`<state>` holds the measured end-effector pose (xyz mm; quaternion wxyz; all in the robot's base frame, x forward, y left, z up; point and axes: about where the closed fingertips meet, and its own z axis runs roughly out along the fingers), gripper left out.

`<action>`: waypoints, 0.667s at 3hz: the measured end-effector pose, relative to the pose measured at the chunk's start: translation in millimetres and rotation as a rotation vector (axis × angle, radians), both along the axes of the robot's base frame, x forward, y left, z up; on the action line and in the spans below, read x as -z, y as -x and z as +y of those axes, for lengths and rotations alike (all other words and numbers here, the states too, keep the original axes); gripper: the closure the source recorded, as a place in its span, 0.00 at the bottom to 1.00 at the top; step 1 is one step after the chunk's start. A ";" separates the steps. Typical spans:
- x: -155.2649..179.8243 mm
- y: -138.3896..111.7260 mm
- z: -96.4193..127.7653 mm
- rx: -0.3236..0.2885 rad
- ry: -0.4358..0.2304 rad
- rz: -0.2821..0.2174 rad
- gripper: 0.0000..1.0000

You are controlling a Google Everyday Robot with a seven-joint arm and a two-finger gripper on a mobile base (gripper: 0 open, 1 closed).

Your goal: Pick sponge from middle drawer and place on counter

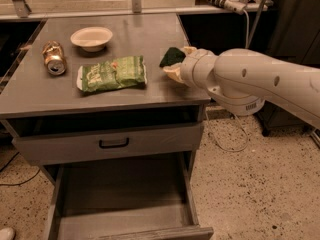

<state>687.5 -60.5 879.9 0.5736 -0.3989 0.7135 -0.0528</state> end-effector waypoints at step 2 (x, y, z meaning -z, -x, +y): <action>-1.6 1.6 4.2 -0.007 -0.003 -0.002 0.58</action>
Offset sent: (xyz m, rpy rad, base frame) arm -0.0016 0.0042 0.0016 0.0028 -0.0025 0.0067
